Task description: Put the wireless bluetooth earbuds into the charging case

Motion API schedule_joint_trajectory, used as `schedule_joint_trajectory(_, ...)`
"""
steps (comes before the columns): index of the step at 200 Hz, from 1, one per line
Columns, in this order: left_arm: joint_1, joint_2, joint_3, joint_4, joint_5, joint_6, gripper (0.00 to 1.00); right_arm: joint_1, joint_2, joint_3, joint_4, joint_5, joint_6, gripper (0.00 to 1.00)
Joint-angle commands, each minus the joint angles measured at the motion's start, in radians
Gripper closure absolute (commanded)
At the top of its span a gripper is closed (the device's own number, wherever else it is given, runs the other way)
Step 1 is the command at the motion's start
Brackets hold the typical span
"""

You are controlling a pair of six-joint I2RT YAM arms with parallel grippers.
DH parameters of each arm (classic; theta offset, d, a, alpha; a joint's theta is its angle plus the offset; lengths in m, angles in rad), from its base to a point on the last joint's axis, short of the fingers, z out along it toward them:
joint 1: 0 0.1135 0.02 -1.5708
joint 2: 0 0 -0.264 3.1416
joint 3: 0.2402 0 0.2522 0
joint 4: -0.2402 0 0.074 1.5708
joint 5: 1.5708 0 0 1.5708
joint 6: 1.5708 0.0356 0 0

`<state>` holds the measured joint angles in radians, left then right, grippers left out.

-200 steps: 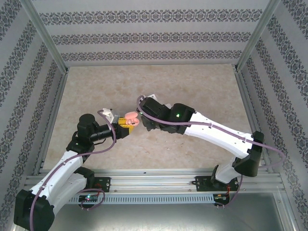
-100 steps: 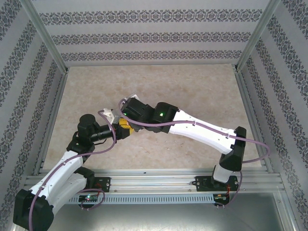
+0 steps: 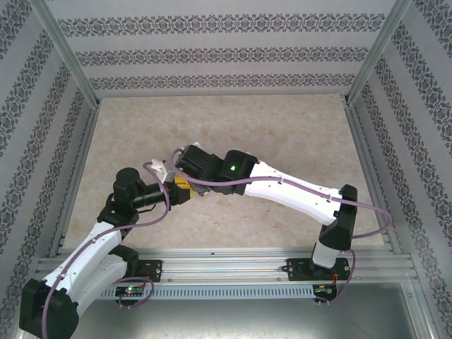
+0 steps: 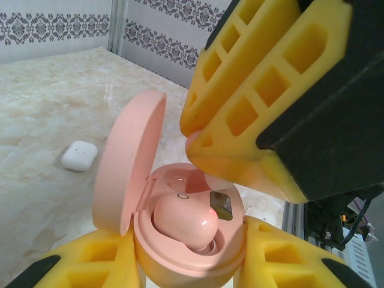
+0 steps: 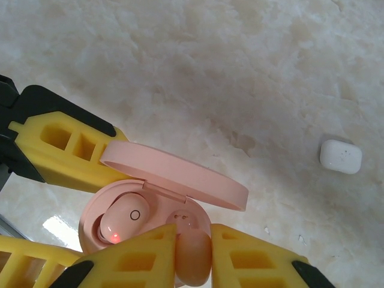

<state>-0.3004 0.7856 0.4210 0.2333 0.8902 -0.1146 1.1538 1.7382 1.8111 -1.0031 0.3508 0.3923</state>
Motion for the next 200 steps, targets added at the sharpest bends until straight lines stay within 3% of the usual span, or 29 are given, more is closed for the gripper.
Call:
schedule_joint_trajectory(1,-0.009,-0.023,0.008,0.038,0.029,-0.019,0.80,-0.013,0.018,0.025,-0.034,0.008,-0.018,0.81)
schedule_joint_trajectory(95,-0.010,-0.028,0.012,0.033,0.035,-0.023,0.80,-0.014,0.053,0.035,-0.069,0.043,-0.036,0.81)
schedule_joint_trajectory(200,-0.010,-0.027,0.014,0.028,0.018,-0.017,0.80,0.004,0.054,0.057,-0.071,-0.028,-0.022,0.78)
